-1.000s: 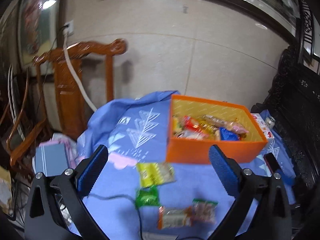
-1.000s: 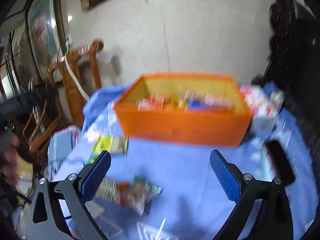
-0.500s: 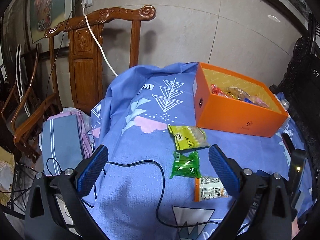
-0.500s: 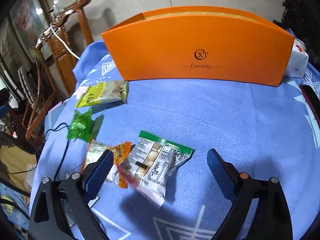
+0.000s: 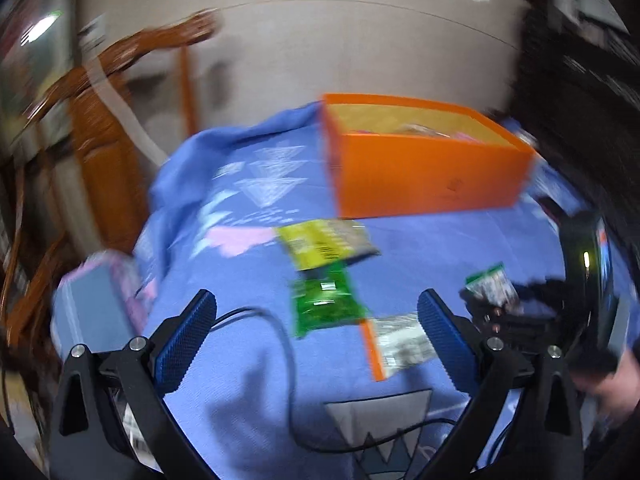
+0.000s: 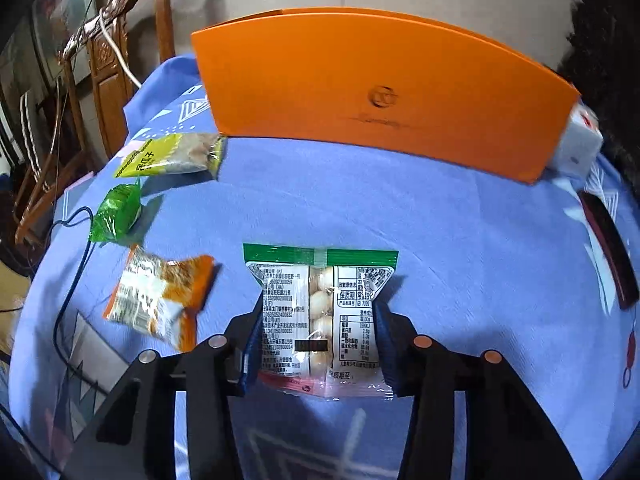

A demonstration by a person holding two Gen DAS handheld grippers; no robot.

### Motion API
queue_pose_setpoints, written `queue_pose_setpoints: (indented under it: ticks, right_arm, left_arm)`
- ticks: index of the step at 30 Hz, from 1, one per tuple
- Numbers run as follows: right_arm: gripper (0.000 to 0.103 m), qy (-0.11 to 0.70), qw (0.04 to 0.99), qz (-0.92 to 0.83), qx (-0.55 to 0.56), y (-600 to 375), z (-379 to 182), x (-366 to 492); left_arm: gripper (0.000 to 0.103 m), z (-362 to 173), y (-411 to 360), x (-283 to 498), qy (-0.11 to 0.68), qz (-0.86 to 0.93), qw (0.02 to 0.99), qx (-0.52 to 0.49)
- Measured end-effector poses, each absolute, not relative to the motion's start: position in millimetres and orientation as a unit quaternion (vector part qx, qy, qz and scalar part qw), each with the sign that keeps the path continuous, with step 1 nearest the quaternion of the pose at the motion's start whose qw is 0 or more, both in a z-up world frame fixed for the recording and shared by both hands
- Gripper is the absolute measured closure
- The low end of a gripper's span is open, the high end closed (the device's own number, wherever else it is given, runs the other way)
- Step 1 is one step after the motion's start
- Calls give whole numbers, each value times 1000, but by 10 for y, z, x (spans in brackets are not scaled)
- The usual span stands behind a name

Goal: Organize snacks
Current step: 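Grasp the green-topped bun bag with the right gripper while the left grasps the orange-wrapped pack, then carry both packs over the orange box and release them inside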

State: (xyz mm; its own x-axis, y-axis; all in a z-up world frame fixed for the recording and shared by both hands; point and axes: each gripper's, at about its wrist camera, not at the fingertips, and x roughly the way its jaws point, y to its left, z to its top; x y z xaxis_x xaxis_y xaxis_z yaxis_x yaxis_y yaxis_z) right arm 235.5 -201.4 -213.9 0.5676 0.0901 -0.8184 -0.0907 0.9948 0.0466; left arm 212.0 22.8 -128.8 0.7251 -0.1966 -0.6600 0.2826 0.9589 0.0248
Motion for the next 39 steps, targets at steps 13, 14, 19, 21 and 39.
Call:
queue_pose_setpoints:
  ticks: [13, 14, 19, 21, 39]
  right_arm:
    - [54, 473, 879, 58, 17, -2332, -2124, 1987]
    - [54, 472, 879, 58, 18, -2333, -2125, 1981]
    - [53, 471, 880, 59, 20, -2321, -2133, 1998]
    - [52, 471, 880, 59, 20, -2324, -2134, 2003]
    - [55, 462, 885, 54, 24, -2330, -2133, 1980]
  left_arm:
    - [4, -1824, -537, 2229, 291, -405, 834, 237]
    - [4, -1873, -557, 2251, 294, -410, 828, 245]
    - [32, -2141, -600, 2454, 344, -449, 781, 265]
    - [32, -2140, -568, 2472, 347, -457, 778, 254]
    - [59, -2133, -289, 2203, 378, -418, 799, 209]
